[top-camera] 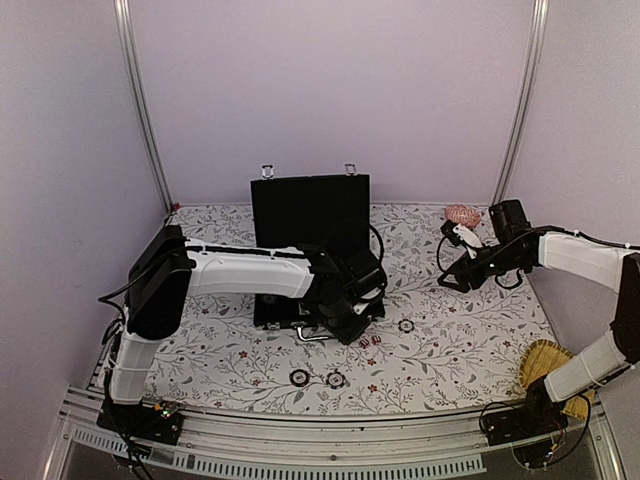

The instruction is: Pack up texas hold em set

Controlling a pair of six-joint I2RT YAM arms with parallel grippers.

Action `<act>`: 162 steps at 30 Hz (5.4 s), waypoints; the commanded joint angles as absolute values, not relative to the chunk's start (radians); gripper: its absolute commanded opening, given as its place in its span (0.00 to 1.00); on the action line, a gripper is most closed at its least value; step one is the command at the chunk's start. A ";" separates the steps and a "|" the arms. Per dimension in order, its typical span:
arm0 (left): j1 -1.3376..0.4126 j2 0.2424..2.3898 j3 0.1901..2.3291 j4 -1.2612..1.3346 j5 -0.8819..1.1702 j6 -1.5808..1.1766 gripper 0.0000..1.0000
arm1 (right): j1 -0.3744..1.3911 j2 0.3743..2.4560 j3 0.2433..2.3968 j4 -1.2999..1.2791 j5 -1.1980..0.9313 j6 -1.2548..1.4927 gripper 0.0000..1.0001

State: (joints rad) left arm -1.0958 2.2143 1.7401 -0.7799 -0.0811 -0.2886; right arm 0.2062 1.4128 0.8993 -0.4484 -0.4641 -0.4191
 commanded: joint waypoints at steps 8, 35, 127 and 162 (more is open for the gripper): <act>-1.122 2.253 1.748 -0.778 -0.029 -0.271 0.29 | 0.204 1.432 0.900 -0.442 -0.490 -0.422 0.62; -1.136 2.141 1.684 -0.709 -0.092 -0.257 0.38 | 0.203 1.445 0.906 -0.446 -0.496 -0.425 0.62; -0.809 2.176 1.722 -0.770 -0.186 -0.437 0.12 | 0.204 1.482 0.911 -0.459 -0.504 -0.430 0.62; -0.779 2.196 1.654 -0.716 -0.222 -0.473 0.26 | 0.204 1.495 0.913 -0.469 -0.511 -0.437 0.62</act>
State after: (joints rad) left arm -0.7910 2.1941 1.6707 -0.6971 -0.2005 -0.4637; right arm 0.2062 1.4830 0.8997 -0.4568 -0.4915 -0.4294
